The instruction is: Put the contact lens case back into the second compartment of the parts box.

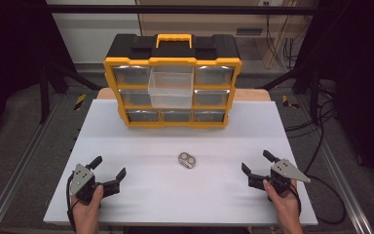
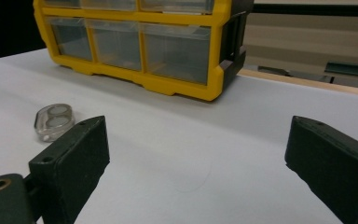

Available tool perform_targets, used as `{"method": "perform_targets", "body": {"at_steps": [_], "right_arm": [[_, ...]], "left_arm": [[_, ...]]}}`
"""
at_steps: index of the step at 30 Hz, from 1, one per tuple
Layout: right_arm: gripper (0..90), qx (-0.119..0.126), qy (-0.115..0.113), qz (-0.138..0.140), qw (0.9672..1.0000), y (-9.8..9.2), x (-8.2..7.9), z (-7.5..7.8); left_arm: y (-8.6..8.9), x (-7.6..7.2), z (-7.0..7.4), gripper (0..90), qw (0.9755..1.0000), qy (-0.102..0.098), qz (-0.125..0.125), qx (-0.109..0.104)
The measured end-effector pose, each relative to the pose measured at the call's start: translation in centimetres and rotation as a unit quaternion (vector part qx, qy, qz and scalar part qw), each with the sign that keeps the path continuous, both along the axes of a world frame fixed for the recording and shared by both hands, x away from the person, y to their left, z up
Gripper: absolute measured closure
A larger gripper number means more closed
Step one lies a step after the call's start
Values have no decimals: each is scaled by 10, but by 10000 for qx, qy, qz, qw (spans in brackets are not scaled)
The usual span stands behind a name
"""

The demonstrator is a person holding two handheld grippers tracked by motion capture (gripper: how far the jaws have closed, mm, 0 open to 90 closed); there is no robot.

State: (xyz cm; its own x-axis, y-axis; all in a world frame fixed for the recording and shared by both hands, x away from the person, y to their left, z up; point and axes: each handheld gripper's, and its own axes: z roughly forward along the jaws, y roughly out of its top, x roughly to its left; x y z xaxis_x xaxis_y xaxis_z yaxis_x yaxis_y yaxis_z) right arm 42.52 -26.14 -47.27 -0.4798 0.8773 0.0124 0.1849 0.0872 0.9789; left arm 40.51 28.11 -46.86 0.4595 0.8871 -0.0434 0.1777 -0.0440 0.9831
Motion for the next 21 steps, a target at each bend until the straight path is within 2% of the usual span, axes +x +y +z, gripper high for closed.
{"method": "perform_targets", "body": {"at_steps": [1, 2, 3, 4, 9, 12, 15, 18, 21], "right_arm": [[65, 0, 0, 0, 10000, 0, 0, 0], [65, 25, 85, 26, 10000, 1, 0, 0], [65, 25, 85, 26, 10000, 1, 0, 0], [64, 4, 178, 58, 9998, 2, 1, -1], [55, -78, 435, 136, 9989, 6, 1, 0], [54, -217, 535, 175, 9982, 11, 2, 0], [53, -227, 581, 223, 9978, 14, 3, 1], [61, -355, 699, 211, 9967, 25, 6, 3], [63, -478, 867, 324, 9946, 37, 10, 6]], "left_arm": [[0, 0, 0, 21, 10000, 0, 0, 0], [1, 1, -1, 21, 9999, 11, 22, -126], [1, 1, -1, 21, 9999, 11, 22, -126], [1, 1, -2, 21, 9997, 51, -39, -246], [0, 1, -1, 21, 9997, 36, -43, -254], [-2, 1, -1, 20, 9999, -22, -31, -164], [-3, 1, -1, 20, 9999, -12, -31, -122], [-3, 1, -1, 19, 9999, -41, -57, -139], [-5, 1, -2, 19, 9998, -43, -100, -144]]}}
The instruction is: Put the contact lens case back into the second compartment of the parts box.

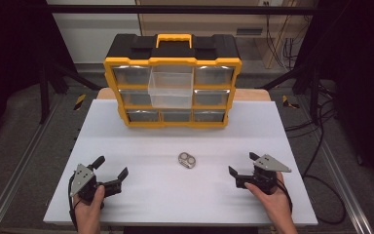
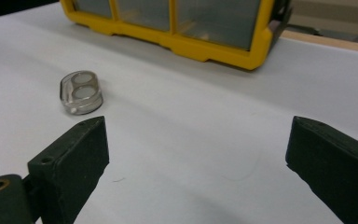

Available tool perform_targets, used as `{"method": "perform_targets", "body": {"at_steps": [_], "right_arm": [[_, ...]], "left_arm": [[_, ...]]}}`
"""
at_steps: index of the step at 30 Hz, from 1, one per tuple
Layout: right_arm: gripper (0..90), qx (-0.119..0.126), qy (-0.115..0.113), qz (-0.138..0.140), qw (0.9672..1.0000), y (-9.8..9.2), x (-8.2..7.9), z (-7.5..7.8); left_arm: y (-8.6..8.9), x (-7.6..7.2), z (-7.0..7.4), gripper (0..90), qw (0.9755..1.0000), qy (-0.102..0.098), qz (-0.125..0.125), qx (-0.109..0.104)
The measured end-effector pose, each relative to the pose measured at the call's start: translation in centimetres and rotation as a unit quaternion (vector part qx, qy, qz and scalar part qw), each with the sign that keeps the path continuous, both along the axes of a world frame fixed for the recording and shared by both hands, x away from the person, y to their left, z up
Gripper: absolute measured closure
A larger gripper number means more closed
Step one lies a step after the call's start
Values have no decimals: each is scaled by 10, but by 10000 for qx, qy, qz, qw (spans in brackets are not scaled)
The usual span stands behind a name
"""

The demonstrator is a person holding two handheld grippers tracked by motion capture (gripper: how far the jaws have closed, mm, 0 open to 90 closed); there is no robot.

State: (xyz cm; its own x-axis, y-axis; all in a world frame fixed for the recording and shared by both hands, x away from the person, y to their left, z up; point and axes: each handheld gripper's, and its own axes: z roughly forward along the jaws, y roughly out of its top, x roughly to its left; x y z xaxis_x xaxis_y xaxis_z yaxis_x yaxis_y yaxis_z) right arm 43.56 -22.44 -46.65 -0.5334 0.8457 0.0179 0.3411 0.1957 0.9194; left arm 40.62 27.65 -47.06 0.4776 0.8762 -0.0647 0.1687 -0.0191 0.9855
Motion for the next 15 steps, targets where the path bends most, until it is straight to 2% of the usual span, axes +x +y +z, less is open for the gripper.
{"method": "perform_targets", "body": {"at_steps": [6, 7, 9, 10, 13, 15], "right_arm": [[70, -280, 221, 212, 9991, 19, 9, 6], [72, -437, 308, 291, 9981, 27, 13, 7], [72, -486, 336, 308, 9978, 29, 15, 8], [70, -608, 405, 351, 9967, 37, 18, 9], [68, -694, 467, 456, 9954, 44, 21, 10], [66, -836, 573, 579, 9932, 57, 24, 10]], "left_arm": [[-1, 0, 0, 18, 10000, -26, -8, 3], [-1, 0, 0, 18, 10000, -28, -5, -1], [-1, 1, 0, 18, 10000, -25, -9, -1], [-1, 1, 0, 18, 10000, -16, 18, 4], [-1, 1, 0, 18, 10000, -6, -10, -8], [-1, 1, 0, 18, 10000, -18, 9, 1]]}}
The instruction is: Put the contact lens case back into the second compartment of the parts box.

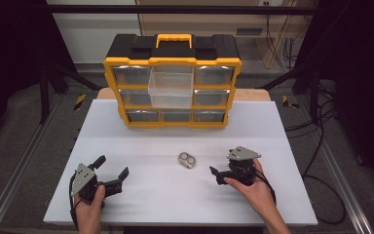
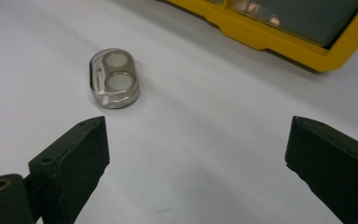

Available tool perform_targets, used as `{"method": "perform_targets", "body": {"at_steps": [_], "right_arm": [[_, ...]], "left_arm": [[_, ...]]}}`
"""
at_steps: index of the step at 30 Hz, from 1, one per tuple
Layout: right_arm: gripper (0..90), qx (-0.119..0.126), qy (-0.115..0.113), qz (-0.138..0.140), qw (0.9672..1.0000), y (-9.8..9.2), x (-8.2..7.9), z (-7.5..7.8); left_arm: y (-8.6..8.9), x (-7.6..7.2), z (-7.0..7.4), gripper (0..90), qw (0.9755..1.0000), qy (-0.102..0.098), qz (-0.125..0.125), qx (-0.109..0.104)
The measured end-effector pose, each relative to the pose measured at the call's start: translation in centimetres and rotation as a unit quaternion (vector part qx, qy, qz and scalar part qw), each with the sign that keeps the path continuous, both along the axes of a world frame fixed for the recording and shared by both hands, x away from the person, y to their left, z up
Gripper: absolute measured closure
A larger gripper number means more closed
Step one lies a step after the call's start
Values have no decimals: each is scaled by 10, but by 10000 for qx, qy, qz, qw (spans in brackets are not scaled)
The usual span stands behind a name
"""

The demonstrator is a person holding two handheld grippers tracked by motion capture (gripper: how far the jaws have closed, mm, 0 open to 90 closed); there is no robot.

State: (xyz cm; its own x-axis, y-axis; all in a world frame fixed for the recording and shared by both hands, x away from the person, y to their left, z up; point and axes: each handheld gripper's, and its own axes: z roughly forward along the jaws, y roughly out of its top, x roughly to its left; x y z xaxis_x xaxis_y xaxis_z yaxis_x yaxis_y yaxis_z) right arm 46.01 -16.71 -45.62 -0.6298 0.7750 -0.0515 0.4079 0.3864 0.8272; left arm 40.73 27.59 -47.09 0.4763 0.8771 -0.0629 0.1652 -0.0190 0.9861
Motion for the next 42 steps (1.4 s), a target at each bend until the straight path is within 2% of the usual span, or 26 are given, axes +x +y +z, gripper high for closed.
{"method": "perform_targets", "body": {"at_steps": [6, 8, 13, 16, 19, 23, 29, 36, 42], "right_arm": [[65, -165, 117, 134, 9997, 17, 6, 0], [67, -293, 203, 191, 9992, 27, 10, -1], [68, -341, 340, 266, 9985, 36, 14, -1], [68, -432, 473, 401, 9971, 47, 17, -1], [68, -505, 498, 468, 9964, 54, 19, -1], [68, -560, 525, 533, 9956, 61, 21, -2], [71, -802, 677, 702, 9920, 74, 25, -4], [77, -828, 835, 786, 9900, 85, 31, -6], [82, -915, 870, 791, 9888, 90, 34, -8]], "left_arm": [[-1, 2, 0, 18, 10000, 5, -39, -12], [-1, 3, -1, 18, 10000, 15, -79, -24], [-1, 4, -1, 17, 9999, 6, -88, -53], [0, 5, -1, 17, 10000, -1, -75, -64], [0, 7, -2, 18, 10000, 11, -79, -59], [0, 7, -2, 18, 9999, 6, -110, -70], [2, 8, -2, 18, 9999, 8, -86, -71], [2, 8, -2, 18, 9999, 6, -89, -49], [1, 8, -2, 18, 9999, 18, -112, -18]]}}
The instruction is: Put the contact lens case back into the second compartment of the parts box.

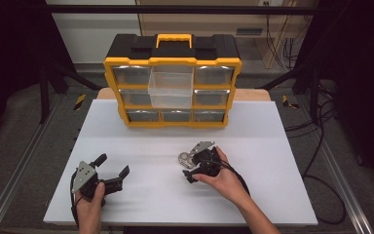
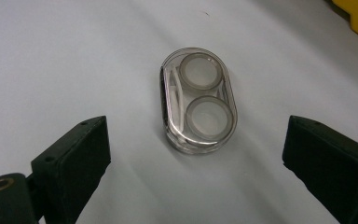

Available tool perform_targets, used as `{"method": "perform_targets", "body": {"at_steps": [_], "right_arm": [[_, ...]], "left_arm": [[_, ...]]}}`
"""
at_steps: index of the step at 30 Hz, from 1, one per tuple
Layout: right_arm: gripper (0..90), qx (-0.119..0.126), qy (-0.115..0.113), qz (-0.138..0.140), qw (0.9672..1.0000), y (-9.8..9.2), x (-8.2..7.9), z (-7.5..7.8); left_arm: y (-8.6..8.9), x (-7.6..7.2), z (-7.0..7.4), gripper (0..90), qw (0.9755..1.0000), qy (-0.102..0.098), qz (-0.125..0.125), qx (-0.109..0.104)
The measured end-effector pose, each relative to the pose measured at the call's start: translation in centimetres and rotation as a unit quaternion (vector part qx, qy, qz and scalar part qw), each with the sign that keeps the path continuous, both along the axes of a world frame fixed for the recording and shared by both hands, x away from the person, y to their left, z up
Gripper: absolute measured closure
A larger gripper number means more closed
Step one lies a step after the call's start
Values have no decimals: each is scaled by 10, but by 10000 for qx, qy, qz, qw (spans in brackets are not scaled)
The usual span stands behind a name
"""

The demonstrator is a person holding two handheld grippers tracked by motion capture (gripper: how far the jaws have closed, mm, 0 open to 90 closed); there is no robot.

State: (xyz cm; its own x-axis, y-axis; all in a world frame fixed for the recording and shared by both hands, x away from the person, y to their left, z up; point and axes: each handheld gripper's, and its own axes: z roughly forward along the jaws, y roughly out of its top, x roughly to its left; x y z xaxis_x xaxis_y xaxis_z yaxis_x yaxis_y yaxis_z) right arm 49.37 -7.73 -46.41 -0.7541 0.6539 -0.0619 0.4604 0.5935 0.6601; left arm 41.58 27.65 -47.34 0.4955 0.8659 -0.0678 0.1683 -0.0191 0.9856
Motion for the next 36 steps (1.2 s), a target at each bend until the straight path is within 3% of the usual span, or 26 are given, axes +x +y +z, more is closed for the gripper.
{"method": "perform_targets", "body": {"at_steps": [17, 36], "right_arm": [[305, 272, 289, -26, 9992, 8, 19, -3], [462, 255, 254, 27, 9993, 11, 22, -7]], "left_arm": [[-2, 1, -1, 18, 10000, 7, -43, -17], [-5, 4, -1, 18, 10000, 31, -68, 6]]}}
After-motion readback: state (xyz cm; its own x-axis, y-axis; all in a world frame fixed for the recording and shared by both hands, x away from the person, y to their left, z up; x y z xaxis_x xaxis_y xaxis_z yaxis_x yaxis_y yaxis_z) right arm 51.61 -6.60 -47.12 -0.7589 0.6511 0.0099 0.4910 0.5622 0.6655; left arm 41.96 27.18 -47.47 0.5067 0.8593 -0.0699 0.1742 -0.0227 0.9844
